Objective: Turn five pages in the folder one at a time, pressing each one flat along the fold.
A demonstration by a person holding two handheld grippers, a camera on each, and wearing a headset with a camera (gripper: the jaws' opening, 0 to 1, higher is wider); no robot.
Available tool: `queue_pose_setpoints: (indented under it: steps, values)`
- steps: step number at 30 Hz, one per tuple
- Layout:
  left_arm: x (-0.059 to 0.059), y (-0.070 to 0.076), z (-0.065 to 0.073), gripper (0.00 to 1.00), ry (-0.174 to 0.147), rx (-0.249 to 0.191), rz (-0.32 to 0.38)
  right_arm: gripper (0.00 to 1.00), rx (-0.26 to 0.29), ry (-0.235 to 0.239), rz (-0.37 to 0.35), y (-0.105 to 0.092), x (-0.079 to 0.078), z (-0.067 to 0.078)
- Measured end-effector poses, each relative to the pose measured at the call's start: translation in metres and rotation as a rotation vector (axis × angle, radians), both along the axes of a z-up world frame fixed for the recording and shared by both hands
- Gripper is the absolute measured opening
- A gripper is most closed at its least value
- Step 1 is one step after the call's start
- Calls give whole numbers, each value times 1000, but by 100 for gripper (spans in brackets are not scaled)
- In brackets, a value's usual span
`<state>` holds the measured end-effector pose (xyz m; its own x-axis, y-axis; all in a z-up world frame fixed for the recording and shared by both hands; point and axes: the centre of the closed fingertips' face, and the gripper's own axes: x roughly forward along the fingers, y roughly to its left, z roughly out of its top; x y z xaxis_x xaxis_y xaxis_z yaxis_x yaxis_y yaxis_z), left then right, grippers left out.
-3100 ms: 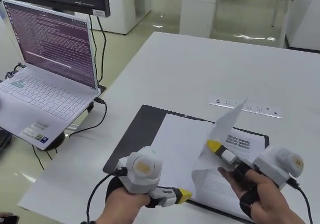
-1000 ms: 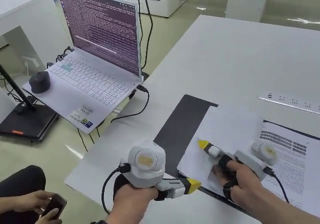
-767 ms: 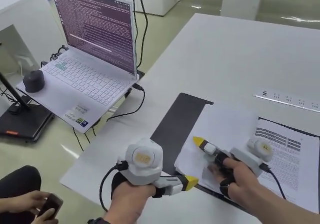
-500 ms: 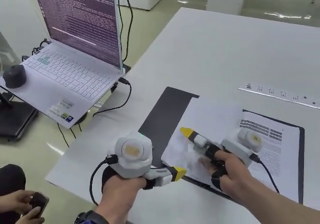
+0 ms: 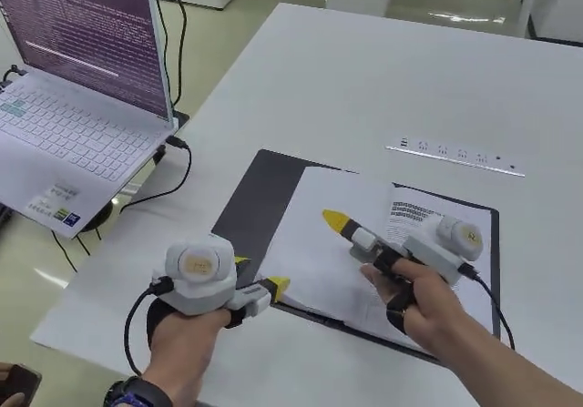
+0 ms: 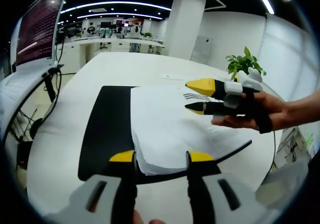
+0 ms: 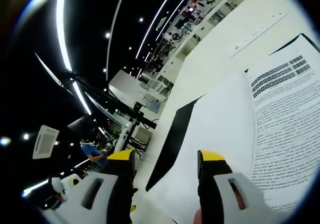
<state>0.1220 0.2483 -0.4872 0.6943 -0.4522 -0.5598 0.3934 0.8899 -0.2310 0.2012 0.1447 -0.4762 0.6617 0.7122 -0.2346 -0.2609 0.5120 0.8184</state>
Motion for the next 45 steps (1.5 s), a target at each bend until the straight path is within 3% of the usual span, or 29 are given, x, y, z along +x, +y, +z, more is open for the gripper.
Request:
queue_pose_setpoints:
  steps: [5,12,19,21,29,31,33,34,36,40,45]
  values:
    - [10,-6,3,25,-24,-7,-10,47,-19,-8,-18,-20,-5,-4]
    - [15,-17,-9,10,-11,-10,-46,45,-37,-6,-41,-41,-19,-7]
    - [22,-22,-23,2,12,-6,-57,42,-54,14,-49,-53,-30,-14]
    - [22,-23,-31,0,36,8,-60,42,-57,20,-53,-56,-31,-16]
    - [18,-23,-56,0,79,53,-74,40,-72,15,-36,-58,-35,-15]
    - [14,-17,-66,0,113,94,-67,39,-71,17,-37,-61,-35,-15]
    - [7,-14,-78,0,168,109,-51,39,-72,18,-38,-62,-34,-16]
    - [14,-17,-69,0,112,57,-23,39,-73,19,-36,-62,-34,-16]
    - [10,-15,-70,0,132,74,-20,38,-76,20,-33,-62,-34,-17]
    - [11,-16,-70,0,113,153,-67,37,-82,23,-25,-61,-30,-21]
    - [11,-16,-70,0,108,170,-60,33,-100,19,3,-54,-24,-25]
